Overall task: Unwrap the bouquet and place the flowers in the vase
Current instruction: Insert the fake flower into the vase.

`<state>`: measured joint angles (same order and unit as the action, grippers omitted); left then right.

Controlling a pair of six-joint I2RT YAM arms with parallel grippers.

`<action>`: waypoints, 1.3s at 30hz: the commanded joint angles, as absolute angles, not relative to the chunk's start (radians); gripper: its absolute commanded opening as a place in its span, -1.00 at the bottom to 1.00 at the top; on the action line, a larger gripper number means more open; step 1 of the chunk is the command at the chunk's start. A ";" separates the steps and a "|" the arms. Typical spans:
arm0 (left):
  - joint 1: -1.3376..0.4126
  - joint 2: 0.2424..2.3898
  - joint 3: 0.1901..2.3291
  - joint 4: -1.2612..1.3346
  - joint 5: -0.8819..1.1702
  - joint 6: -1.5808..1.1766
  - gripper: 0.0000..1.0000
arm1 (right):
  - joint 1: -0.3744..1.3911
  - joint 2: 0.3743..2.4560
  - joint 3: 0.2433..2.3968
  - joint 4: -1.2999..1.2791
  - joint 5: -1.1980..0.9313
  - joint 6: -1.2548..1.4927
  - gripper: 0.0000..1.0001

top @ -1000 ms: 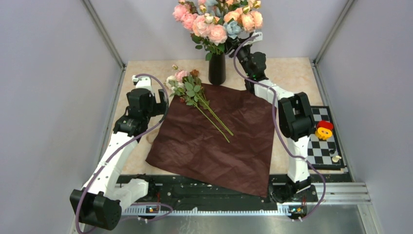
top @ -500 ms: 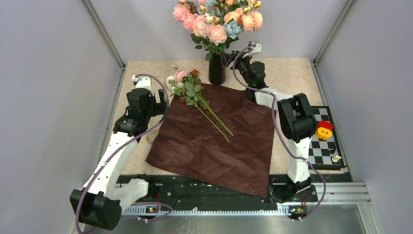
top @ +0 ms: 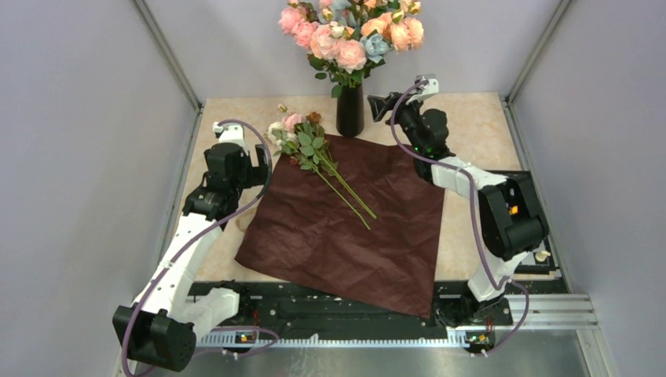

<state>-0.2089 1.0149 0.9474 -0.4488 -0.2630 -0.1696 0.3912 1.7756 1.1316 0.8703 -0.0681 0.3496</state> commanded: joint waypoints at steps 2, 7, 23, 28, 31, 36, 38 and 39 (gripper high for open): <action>-0.202 0.999 0.942 -0.410 -0.256 -0.186 0.97 | 0.405 1.599 1.091 0.660 -0.078 0.292 0.47; -0.202 1.007 0.936 -0.403 -0.242 -0.194 0.98 | 0.406 1.482 1.067 0.432 -0.092 0.292 0.47; -0.228 1.049 0.877 -0.304 -0.007 -0.568 0.97 | 0.405 1.158 0.961 -0.032 -0.094 0.352 0.43; -0.309 1.114 0.823 -0.153 0.018 -0.757 0.95 | 0.405 1.084 0.908 -0.064 -0.076 0.368 0.42; -0.385 1.178 0.824 -0.081 -0.023 -0.819 0.96 | 0.404 1.055 0.884 -0.069 -0.080 0.376 0.42; -0.481 1.341 0.870 -0.009 -0.041 -0.896 0.94 | 0.405 1.023 0.847 -0.062 -0.099 0.391 0.40; -0.507 1.399 0.872 0.055 -0.058 -0.928 0.91 | 0.405 1.016 0.830 -0.055 -0.104 0.401 0.40; -0.517 1.425 0.873 0.088 -0.066 -0.941 0.89 | 0.404 1.011 0.821 -0.051 -0.107 0.409 0.39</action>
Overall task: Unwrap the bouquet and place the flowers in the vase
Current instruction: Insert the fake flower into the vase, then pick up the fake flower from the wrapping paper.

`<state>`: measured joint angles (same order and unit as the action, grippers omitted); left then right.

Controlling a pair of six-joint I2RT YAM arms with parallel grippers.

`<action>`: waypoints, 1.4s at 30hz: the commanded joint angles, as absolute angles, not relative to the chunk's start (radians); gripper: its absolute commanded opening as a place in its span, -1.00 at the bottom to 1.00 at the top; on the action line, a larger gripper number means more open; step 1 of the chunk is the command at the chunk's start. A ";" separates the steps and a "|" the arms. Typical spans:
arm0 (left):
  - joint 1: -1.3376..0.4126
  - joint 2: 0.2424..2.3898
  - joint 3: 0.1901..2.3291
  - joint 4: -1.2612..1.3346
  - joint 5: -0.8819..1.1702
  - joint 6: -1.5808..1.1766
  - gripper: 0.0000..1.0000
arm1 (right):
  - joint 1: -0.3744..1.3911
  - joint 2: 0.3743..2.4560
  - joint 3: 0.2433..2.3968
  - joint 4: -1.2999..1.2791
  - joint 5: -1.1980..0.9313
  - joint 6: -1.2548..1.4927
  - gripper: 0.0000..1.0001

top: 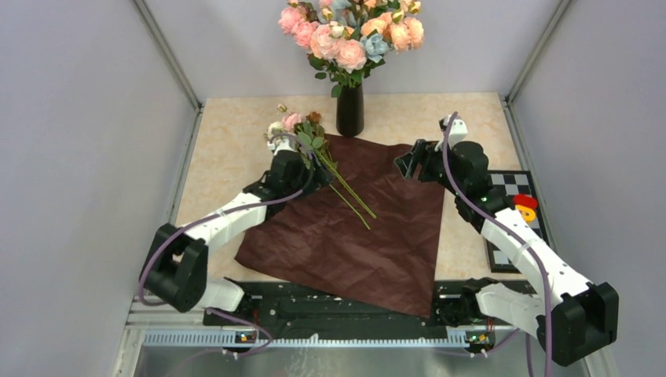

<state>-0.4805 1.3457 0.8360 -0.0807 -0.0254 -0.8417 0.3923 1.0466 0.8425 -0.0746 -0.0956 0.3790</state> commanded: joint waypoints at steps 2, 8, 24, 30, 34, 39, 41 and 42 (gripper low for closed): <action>-0.534 1.479 0.879 0.127 -0.083 -0.967 0.83 | 0.405 1.003 0.805 -0.041 -0.113 0.418 0.39; -0.565 1.618 0.944 0.196 -0.073 -0.985 0.50 | 0.405 0.994 0.779 -0.039 -0.125 0.423 0.38; -0.575 1.833 1.079 0.185 -0.081 -0.988 0.14 | 0.404 0.986 0.773 -0.028 -0.147 0.429 0.37; -0.575 1.866 1.096 0.166 -0.103 -0.981 0.10 | 0.404 0.988 0.770 -0.032 -0.141 0.434 0.37; -0.575 1.881 1.100 0.160 -0.107 -0.979 0.09 | 0.404 0.988 0.771 -0.032 -0.143 0.435 0.37; -0.574 1.901 1.110 0.160 -0.103 -0.972 0.03 | 0.404 0.994 0.773 -0.032 -0.143 0.436 0.36; -0.574 1.911 1.117 0.156 -0.102 -0.968 -0.02 | 0.403 0.999 0.776 -0.036 -0.145 0.438 0.36; -0.575 1.915 1.121 0.153 -0.103 -0.967 -0.05 | 0.403 1.001 0.777 -0.037 -0.148 0.437 0.36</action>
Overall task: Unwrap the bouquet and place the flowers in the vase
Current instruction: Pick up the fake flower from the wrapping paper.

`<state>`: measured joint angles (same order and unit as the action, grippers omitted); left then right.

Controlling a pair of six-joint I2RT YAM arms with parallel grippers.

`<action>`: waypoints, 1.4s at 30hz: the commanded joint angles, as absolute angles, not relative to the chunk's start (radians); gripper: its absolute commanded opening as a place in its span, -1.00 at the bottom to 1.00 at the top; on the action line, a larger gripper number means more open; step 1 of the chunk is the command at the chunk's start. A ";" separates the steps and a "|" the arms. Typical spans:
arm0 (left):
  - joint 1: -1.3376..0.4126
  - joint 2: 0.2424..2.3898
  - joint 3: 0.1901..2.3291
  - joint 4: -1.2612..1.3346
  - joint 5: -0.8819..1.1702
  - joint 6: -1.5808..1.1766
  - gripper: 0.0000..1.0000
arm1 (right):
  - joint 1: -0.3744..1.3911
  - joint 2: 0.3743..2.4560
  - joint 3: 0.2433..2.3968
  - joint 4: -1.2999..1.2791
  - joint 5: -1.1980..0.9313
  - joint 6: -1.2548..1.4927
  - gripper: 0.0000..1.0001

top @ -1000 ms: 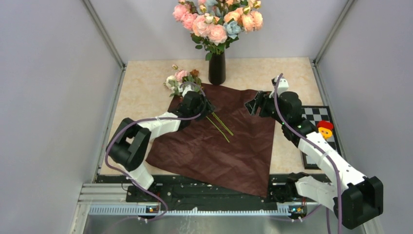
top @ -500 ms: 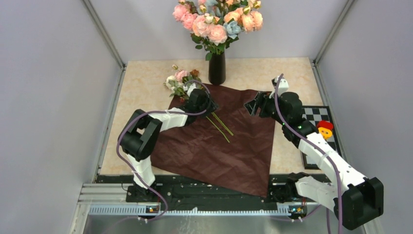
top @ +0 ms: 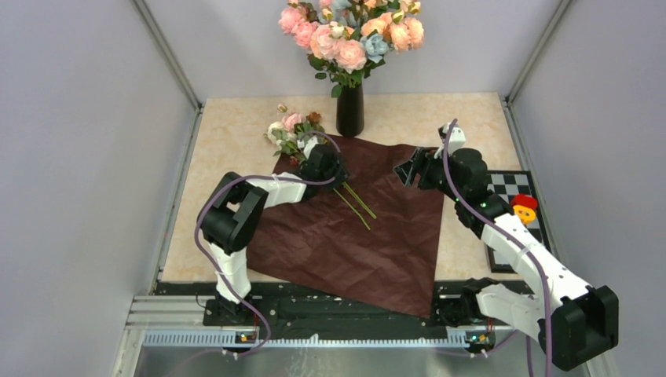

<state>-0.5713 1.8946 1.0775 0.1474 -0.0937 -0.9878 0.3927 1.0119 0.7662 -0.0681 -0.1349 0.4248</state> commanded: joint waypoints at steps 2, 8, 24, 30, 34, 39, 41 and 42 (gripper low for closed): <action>-0.574 1.922 1.122 0.152 -0.104 -0.966 -0.11 | 0.403 1.004 0.779 -0.041 -0.152 0.438 0.35; -0.574 1.921 1.126 0.144 -0.117 -0.958 -0.23 | 0.404 1.003 0.779 -0.043 -0.153 0.438 0.35; -0.572 1.933 1.128 0.140 -0.113 -0.968 -0.44 | 0.403 1.008 0.778 -0.049 -0.152 0.439 0.34; -0.565 1.942 1.125 0.140 -0.099 -0.986 -0.56 | 0.403 1.006 0.776 -0.053 -0.152 0.443 0.34; -0.564 1.931 1.114 0.141 -0.095 -0.996 -0.63 | 0.404 1.003 0.778 -0.058 -0.151 0.443 0.34; -0.562 1.895 1.076 0.169 -0.070 -1.035 -0.80 | 0.404 1.004 0.776 -0.058 -0.150 0.447 0.34; -0.563 1.876 1.054 0.187 -0.064 -1.050 -0.84 | 0.404 1.003 0.776 -0.058 -0.151 0.449 0.34; -0.561 1.866 1.046 0.193 -0.062 -1.056 -0.86 | 0.403 1.003 0.775 -0.058 -0.151 0.450 0.33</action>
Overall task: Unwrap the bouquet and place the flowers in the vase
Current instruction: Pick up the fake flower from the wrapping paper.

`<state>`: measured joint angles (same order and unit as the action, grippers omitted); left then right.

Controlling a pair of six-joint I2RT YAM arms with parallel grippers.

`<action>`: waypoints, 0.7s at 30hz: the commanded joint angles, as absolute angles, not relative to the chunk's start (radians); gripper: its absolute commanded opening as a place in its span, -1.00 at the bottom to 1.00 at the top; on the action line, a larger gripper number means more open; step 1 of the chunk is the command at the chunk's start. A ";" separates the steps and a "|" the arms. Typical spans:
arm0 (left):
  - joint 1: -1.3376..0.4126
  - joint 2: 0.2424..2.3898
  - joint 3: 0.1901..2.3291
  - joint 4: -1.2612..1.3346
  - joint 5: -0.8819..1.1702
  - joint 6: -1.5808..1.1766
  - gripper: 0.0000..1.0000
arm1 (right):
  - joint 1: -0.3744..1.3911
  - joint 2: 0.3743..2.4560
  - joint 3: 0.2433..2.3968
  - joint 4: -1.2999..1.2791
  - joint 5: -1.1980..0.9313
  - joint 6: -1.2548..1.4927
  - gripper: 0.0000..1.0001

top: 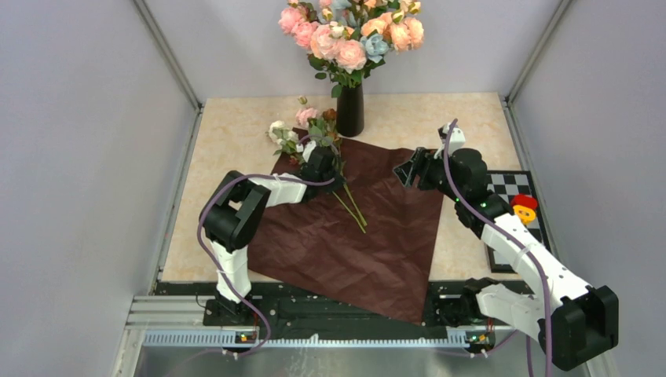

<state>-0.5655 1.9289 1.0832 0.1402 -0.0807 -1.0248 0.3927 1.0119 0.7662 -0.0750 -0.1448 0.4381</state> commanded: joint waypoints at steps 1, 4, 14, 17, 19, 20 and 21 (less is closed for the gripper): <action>-0.560 1.858 1.038 0.197 -0.061 -1.060 -0.89 | 0.403 1.004 0.775 -0.058 -0.151 0.451 0.33; -0.560 1.832 1.016 0.207 -0.061 -1.067 -0.99 | 0.404 1.003 0.776 -0.058 -0.152 0.452 0.34; -0.559 1.736 0.938 0.247 -0.073 -1.077 -1.00 | 0.404 1.004 0.776 -0.063 -0.155 0.461 0.34; -0.559 1.701 0.919 0.260 -0.077 -1.063 -1.00 | 0.404 1.003 0.777 -0.062 -0.157 0.461 0.34; -0.559 1.679 0.909 0.275 -0.077 -1.046 -1.00 | 0.403 1.002 0.777 -0.062 -0.158 0.462 0.34; -0.560 1.665 0.905 0.279 -0.077 -1.036 -1.00 | 0.403 1.003 0.778 -0.061 -0.159 0.464 0.34; -0.560 1.653 0.901 0.284 -0.077 -1.023 -1.00 | 0.403 1.002 0.776 -0.061 -0.161 0.466 0.34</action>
<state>-0.5632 1.7378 0.9180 0.1932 -0.0677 -1.0668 0.3927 1.0119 0.7662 -0.0753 -0.1486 0.4519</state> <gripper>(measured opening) 0.091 0.669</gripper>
